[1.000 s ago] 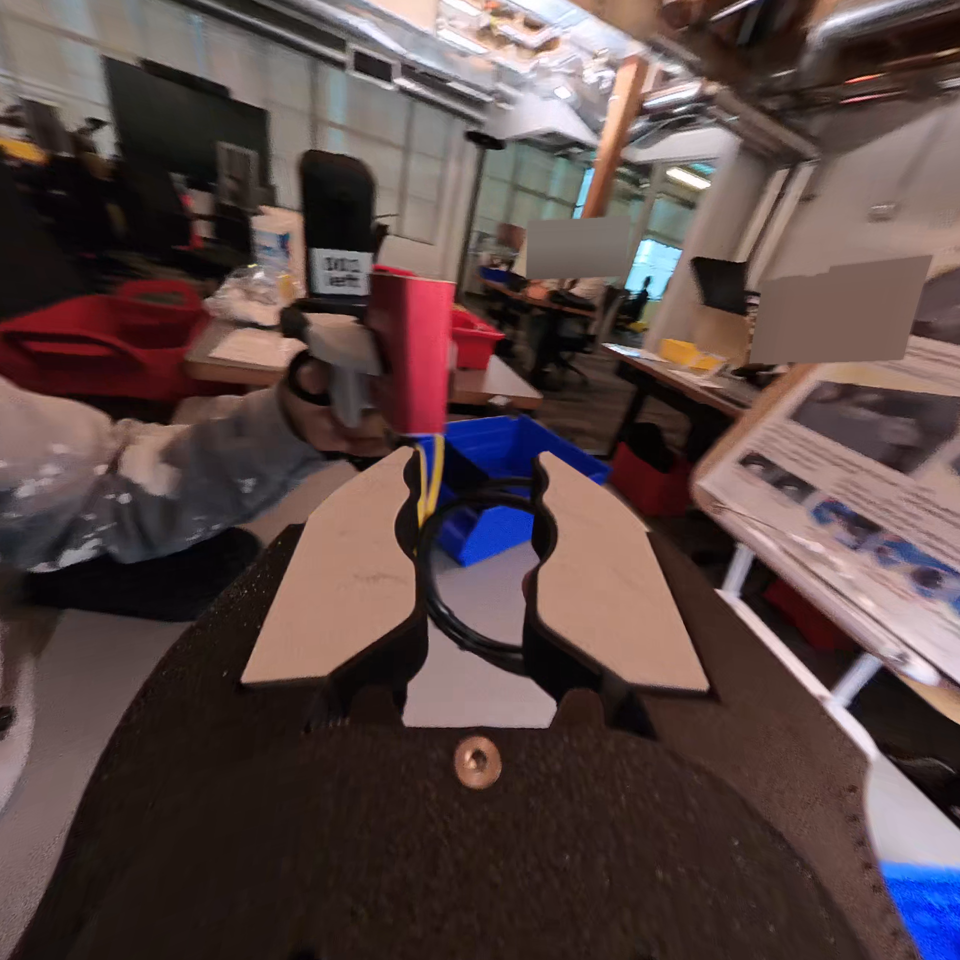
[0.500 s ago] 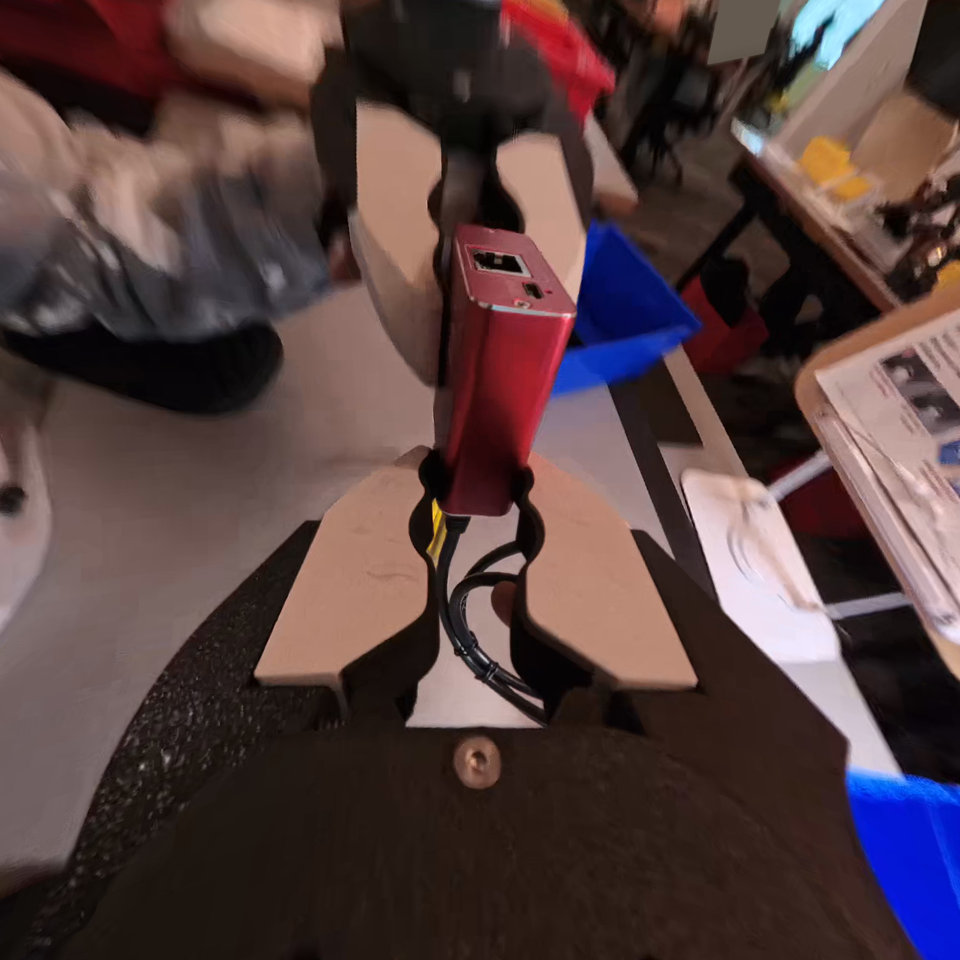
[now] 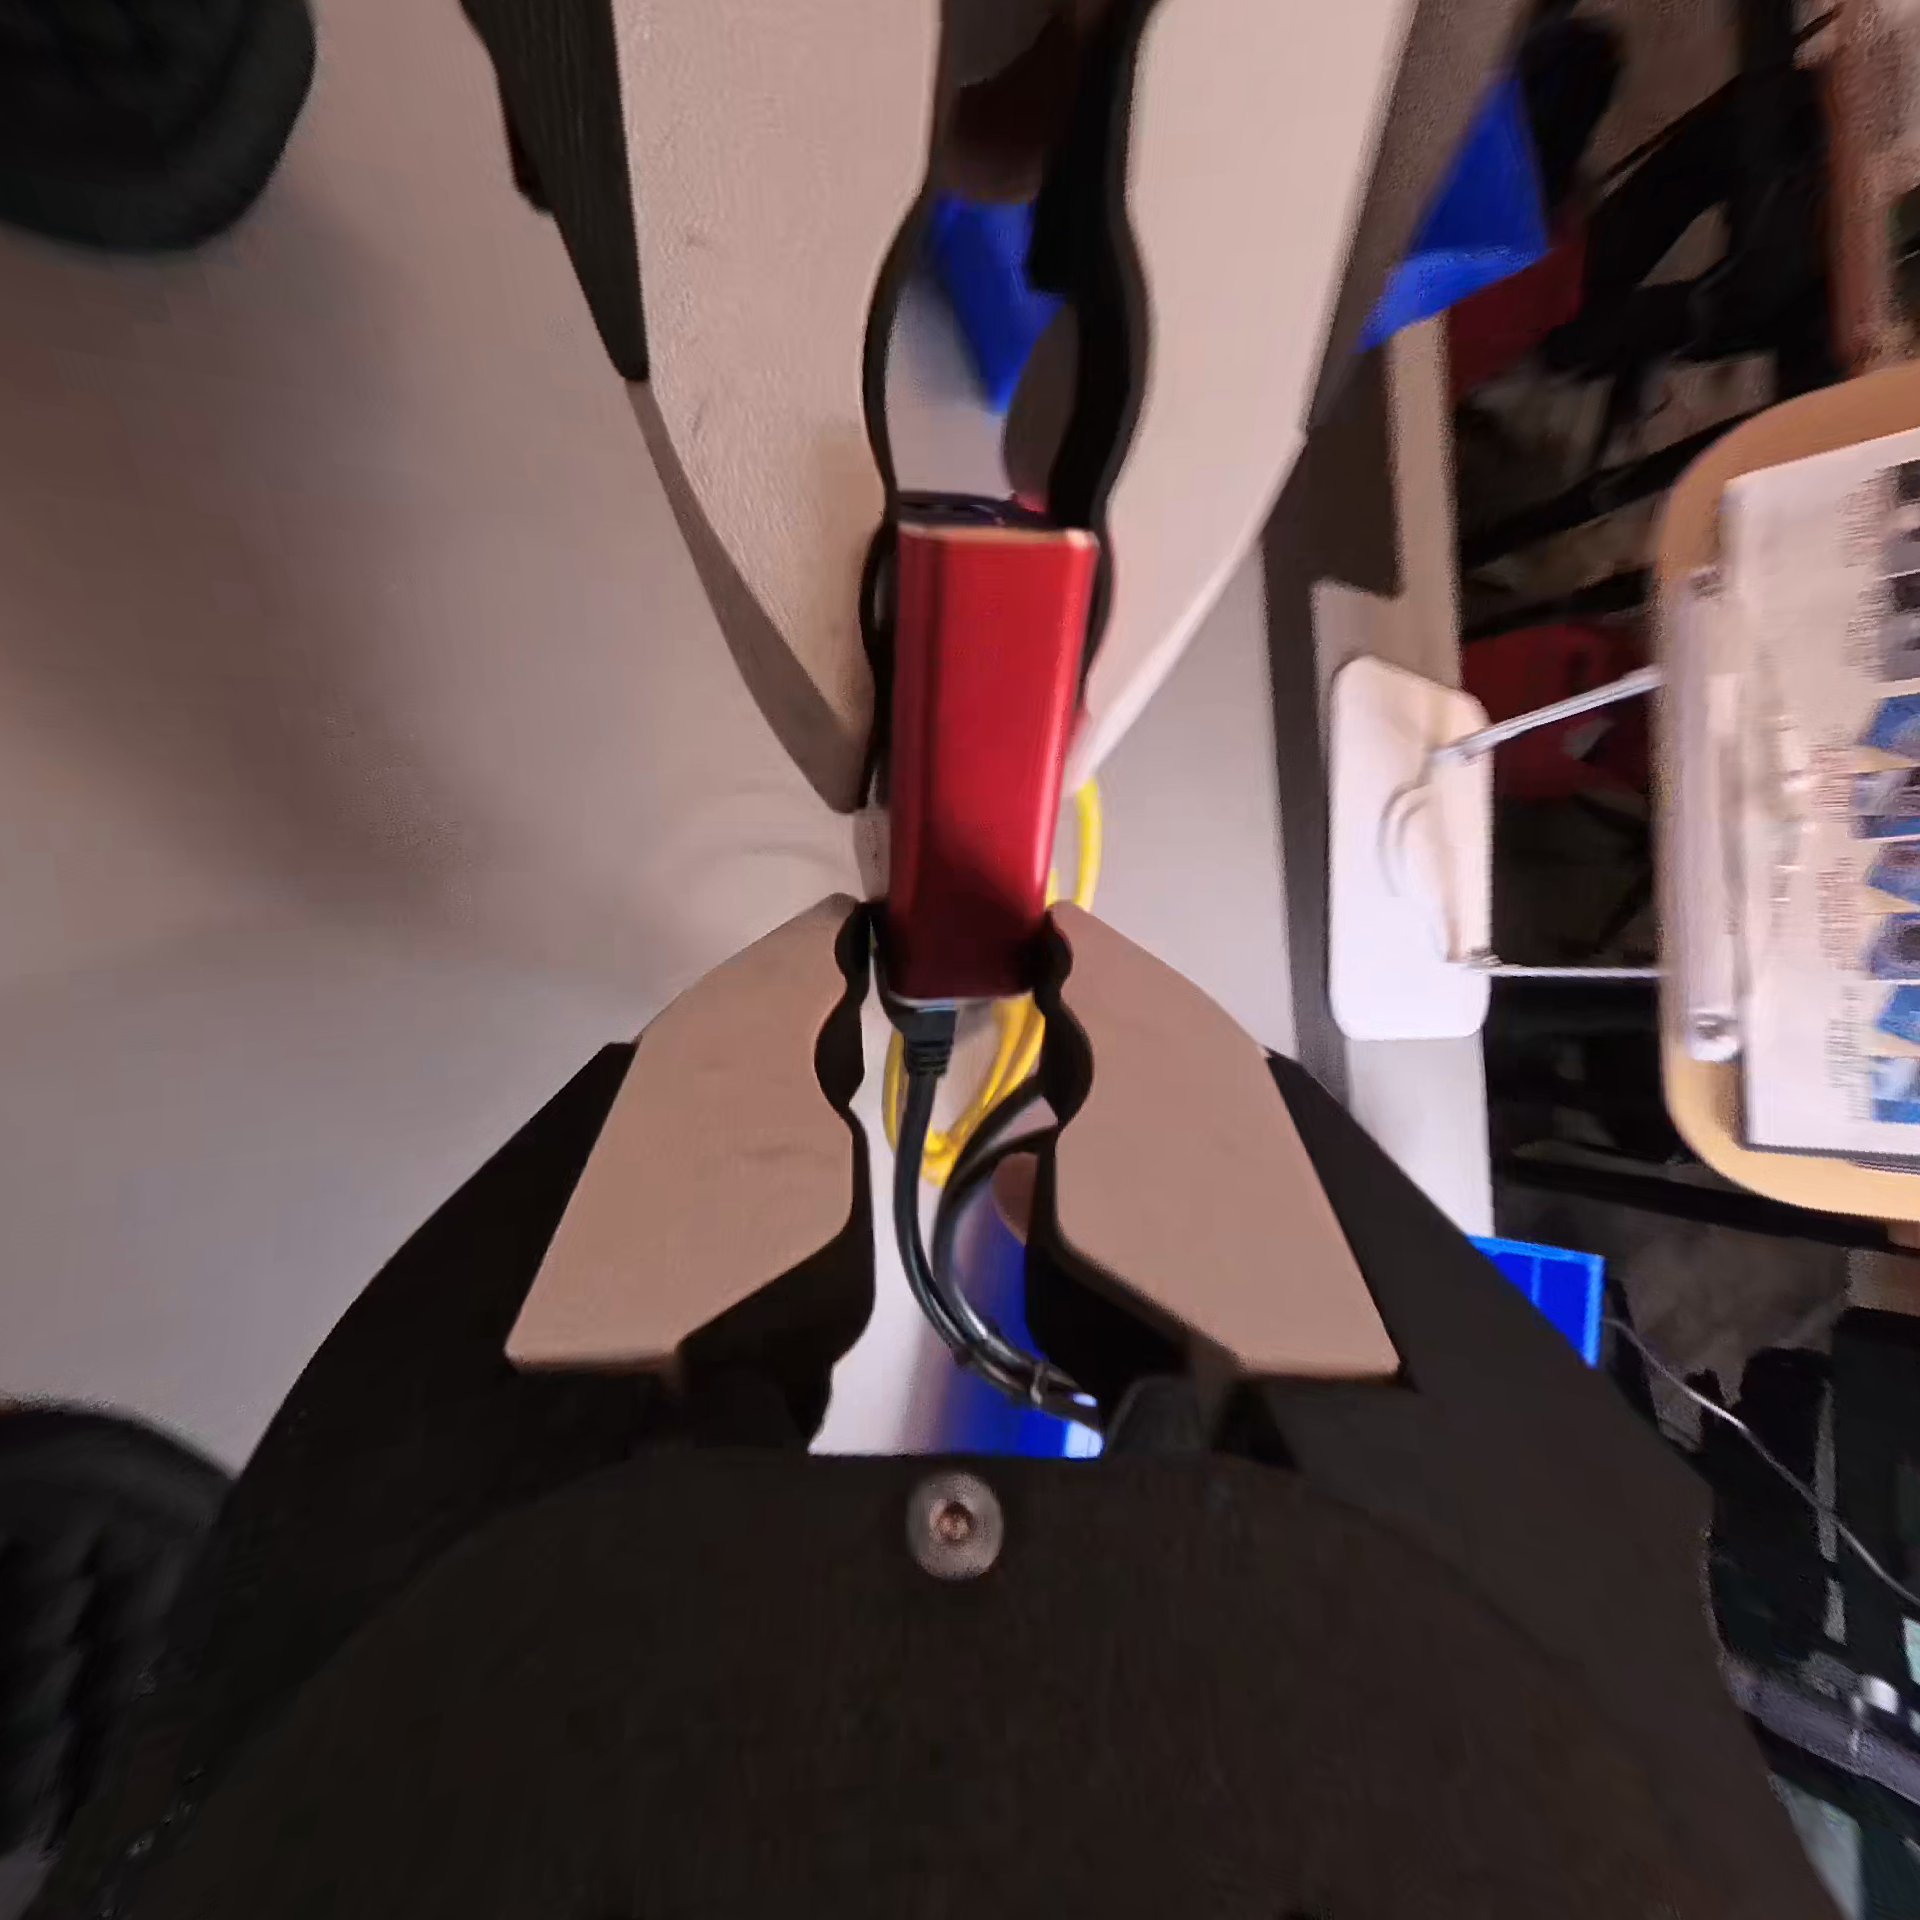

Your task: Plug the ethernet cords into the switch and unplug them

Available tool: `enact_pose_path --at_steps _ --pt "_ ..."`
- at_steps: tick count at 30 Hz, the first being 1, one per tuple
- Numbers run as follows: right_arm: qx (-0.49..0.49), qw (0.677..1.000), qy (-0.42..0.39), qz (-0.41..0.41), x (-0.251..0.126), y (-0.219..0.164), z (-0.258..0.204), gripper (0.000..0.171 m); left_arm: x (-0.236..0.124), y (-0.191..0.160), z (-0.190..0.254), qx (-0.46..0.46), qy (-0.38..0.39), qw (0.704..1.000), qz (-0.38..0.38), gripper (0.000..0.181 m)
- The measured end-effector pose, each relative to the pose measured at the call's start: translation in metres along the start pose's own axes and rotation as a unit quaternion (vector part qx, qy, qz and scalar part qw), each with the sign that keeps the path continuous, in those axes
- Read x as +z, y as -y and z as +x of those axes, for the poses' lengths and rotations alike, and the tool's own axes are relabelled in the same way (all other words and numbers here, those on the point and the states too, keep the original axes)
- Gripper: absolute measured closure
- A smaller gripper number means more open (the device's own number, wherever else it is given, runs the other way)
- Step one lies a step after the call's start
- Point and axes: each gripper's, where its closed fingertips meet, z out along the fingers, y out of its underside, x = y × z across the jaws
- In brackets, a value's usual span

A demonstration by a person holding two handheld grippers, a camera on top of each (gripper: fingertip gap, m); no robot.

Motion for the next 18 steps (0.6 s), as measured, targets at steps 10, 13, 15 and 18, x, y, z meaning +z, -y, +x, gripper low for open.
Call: enact_pose_path --at_steps 10,13,15,18 --pt "0.207 0.91 0.008 0.36 -0.085 0.065 0.051 0.14 -0.092 0.031 -0.077 -0.222 -0.013 0.912 0.345 0.154" --pt "0.227 0.902 0.036 0.364 -0.055 0.078 0.044 0.135 -0.116 0.029 -0.093 -0.253 -0.021 0.86 0.442 0.153" --pt "0.254 0.887 0.031 0.383 -0.039 0.086 0.047 0.134 -0.126 0.028 -0.1 -0.276 -0.03 0.831 0.482 0.153" --pt "0.294 0.85 0.023 0.436 -0.037 0.09 0.058 0.135 -0.122 0.032 -0.097 -0.283 -0.044 0.824 0.489 0.153"
